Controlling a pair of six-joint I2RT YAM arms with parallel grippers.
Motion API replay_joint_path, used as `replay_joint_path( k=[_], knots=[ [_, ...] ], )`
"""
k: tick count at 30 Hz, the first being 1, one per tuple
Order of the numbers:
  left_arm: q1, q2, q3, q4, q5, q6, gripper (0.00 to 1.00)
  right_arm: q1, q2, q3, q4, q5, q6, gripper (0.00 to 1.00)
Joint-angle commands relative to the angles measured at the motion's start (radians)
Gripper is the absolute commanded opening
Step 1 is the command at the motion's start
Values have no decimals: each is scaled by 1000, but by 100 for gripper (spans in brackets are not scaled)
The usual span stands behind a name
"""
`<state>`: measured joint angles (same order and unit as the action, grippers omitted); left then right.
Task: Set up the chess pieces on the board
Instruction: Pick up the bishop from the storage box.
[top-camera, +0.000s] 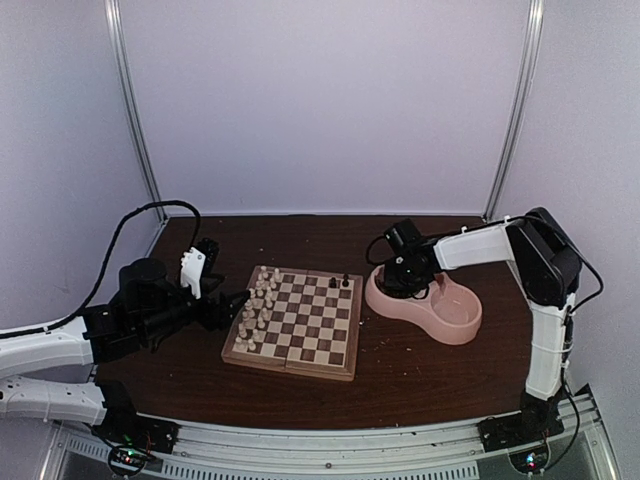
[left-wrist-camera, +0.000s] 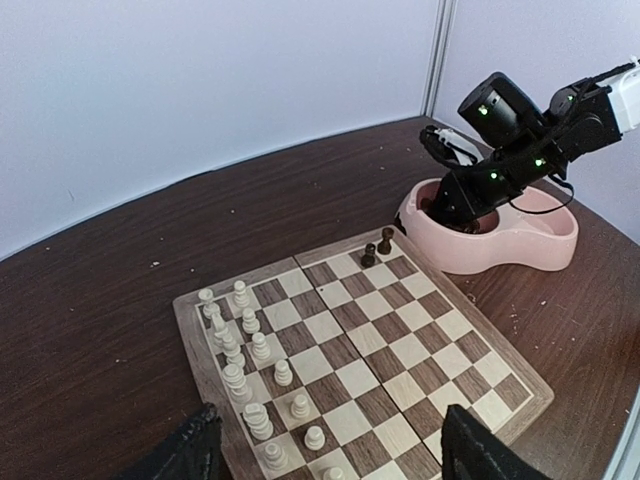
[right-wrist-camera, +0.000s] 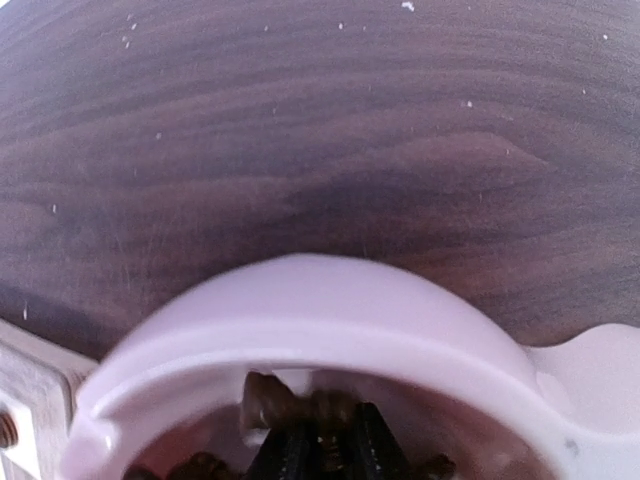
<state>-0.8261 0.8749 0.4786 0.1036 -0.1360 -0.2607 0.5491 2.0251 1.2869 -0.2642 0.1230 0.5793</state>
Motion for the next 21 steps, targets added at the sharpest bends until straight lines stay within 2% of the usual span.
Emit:
replay_joint_path(
  k=[1, 6, 13, 21],
  knots=[
    [2, -10, 12, 35, 6, -9, 76, 3, -74, -49, -18, -18, -17, 16],
    [2, -5, 17, 35, 13, -8, 76, 13, -119, -60, -16, -14, -49, 15],
    [2, -2, 16, 35, 12, -6, 76, 24, -163, -77, -5, -35, -85, 7],
    [2, 3, 18, 33, 20, -6, 76, 27, -198, -94, 6, -50, -105, 7]
  ],
)
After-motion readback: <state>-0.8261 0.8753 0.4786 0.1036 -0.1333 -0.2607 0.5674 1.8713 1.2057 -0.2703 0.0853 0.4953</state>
